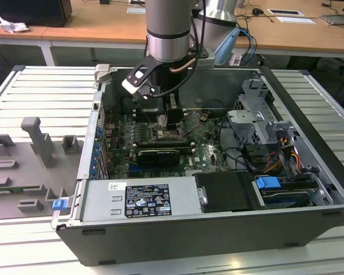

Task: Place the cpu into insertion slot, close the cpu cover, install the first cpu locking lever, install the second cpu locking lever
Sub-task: 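Place the cpu into insertion slot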

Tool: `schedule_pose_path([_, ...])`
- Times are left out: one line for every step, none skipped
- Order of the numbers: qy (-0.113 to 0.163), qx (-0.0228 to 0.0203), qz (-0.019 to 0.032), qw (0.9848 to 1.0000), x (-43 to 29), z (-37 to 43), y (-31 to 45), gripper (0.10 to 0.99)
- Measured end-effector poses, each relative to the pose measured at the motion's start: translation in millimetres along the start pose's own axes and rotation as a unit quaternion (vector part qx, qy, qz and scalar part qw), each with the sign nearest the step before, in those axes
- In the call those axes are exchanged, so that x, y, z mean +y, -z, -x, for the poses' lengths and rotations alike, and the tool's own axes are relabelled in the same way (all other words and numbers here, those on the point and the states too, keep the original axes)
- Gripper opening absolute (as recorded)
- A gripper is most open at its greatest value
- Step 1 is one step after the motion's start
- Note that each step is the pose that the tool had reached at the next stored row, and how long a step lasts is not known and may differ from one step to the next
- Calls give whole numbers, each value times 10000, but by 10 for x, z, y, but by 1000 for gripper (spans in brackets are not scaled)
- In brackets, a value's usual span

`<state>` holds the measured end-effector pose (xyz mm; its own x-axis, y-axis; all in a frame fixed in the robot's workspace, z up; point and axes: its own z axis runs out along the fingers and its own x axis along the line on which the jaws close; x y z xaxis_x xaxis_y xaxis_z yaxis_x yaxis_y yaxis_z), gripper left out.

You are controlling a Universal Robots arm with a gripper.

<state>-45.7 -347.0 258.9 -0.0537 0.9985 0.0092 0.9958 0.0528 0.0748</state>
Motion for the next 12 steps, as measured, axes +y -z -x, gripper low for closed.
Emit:
schedule_pose_path([-119,-10,1,9999,-1,-1,-22,541])
schedule_pose_path([-176,-14,2,9998,-3,-5,-41,541])
schedule_pose_path([-177,-14,2,9998,-4,-6,-49,541])
schedule_pose_path([-179,-14,2,9998,-4,-7,-56,541])
schedule_pose_path([-179,-14,2,9998,-5,-10,-66,541])
schedule_pose_path([-178,-14,2,9998,-6,-12,-79,541])
schedule_pose_path([-179,-14,2,9998,-7,-13,-92,541])
schedule_pose_path([-179,-14,2,9998,-9,-17,-105,541])
schedule_pose_path([-178,-14,2,9998,-10,-20,-116,541])
schedule_pose_path([-179,-14,2,9998,-11,-21,-132,541])
schedule_pose_path([-179,-14,2,9998,-12,-22,-138,541])
schedule_pose_path([-178,-14,2,9998,-13,-23,-143,541])
